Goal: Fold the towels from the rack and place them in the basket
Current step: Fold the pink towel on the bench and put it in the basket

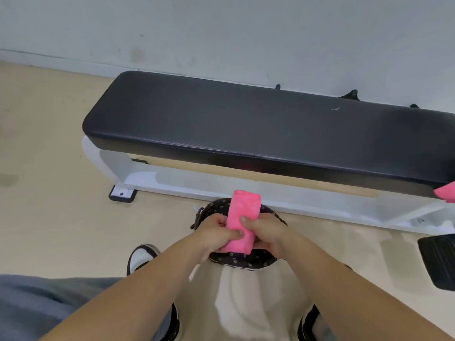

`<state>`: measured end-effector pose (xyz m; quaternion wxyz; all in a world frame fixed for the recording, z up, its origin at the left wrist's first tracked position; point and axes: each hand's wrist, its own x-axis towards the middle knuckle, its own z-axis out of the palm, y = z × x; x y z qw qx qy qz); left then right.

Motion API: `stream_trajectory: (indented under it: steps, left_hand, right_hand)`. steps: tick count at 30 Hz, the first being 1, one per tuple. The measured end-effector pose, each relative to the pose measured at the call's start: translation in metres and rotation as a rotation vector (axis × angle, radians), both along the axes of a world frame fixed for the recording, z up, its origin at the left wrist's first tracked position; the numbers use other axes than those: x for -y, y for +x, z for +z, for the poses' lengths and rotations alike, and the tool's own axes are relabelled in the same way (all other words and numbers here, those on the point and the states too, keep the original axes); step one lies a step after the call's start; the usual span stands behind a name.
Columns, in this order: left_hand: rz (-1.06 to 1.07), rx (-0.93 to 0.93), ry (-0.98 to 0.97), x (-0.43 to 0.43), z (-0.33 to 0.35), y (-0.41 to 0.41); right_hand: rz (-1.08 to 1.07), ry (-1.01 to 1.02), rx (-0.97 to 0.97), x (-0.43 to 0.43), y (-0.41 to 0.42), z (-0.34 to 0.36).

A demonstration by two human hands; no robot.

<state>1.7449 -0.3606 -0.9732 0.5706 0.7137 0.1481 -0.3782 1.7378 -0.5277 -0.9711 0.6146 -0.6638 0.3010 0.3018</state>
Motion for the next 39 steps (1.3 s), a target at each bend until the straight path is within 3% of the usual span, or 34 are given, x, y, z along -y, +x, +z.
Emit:
stream_trajectory:
  steps: [3,7,12,17,23,26,30,34,39]
  left_hand:
    - [0.066,0.038,0.253,-0.022,-0.03,0.017]
    - [-0.048,0.15,0.513,-0.036,-0.058,0.039]
    - [-0.234,0.274,0.684,-0.031,-0.084,0.055]
    - [-0.518,0.479,0.915,-0.024,-0.087,0.055]
    - [-0.824,0.516,0.794,0.001,-0.107,0.05]
    - [-0.96,0.53,0.829,0.01,-0.126,0.048]
    - [-0.995,0.504,0.87,0.016,-0.15,0.048]
    - [-0.92,0.468,0.897,0.021,-0.164,0.048]
    - [-0.945,0.415,0.901,0.021,-0.176,0.043]
  right_hand:
    - [-0.02,-0.061,-0.062,-0.015,0.019,-0.049]
    - [0.028,-0.104,-0.153,-0.034,0.039,-0.108]
    - [0.115,-0.111,-0.189,-0.053,0.054,-0.154]
    - [0.016,-0.189,-0.128,-0.06,0.055,-0.186]
    - [-0.015,-0.169,-0.087,-0.052,0.05,-0.19]
    - [-0.042,-0.136,-0.094,-0.047,0.05,-0.187]
    - [-0.126,-0.017,-0.16,-0.033,0.047,-0.193]
    - [-0.159,-0.146,-0.167,-0.016,0.046,-0.204]
    - [-0.12,-0.136,-0.204,-0.008,0.052,-0.188]
